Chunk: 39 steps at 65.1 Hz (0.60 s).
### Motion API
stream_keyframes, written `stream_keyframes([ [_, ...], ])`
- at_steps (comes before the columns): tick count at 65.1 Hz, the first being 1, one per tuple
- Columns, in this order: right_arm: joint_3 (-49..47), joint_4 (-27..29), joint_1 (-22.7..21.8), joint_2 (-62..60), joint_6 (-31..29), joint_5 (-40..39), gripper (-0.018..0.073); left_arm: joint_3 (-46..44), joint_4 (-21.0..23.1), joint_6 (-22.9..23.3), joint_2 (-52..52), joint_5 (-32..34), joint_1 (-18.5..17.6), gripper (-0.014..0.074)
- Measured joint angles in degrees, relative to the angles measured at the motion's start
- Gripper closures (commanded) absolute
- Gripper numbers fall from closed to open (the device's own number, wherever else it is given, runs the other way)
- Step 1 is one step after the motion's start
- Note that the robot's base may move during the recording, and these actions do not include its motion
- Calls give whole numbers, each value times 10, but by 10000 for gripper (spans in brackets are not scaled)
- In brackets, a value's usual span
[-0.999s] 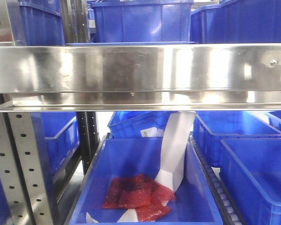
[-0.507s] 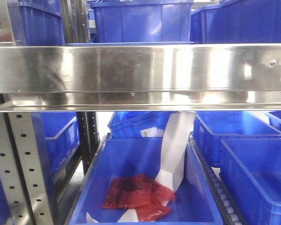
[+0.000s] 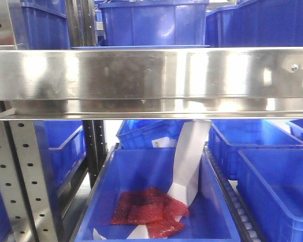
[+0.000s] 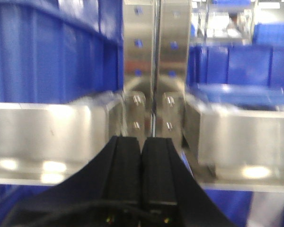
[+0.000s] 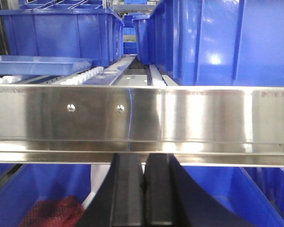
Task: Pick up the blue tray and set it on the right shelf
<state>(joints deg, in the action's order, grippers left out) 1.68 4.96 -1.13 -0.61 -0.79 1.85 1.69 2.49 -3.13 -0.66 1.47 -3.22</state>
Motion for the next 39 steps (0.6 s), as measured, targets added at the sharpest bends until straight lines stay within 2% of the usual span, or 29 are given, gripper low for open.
stream_keyframes([
  [9,0,0,0,0,0,0,508,0,2,0,0,-42,-18,645],
  [17,0,0,0,0,0,0,508,0,9,4,0,-46,-19,645],
  [23,0,0,0,0,0,0,508,0,8,31,0,-47,-20,645],
  [39,0,0,0,0,0,0,508,0,4,41,0,-47,-20,645],
])
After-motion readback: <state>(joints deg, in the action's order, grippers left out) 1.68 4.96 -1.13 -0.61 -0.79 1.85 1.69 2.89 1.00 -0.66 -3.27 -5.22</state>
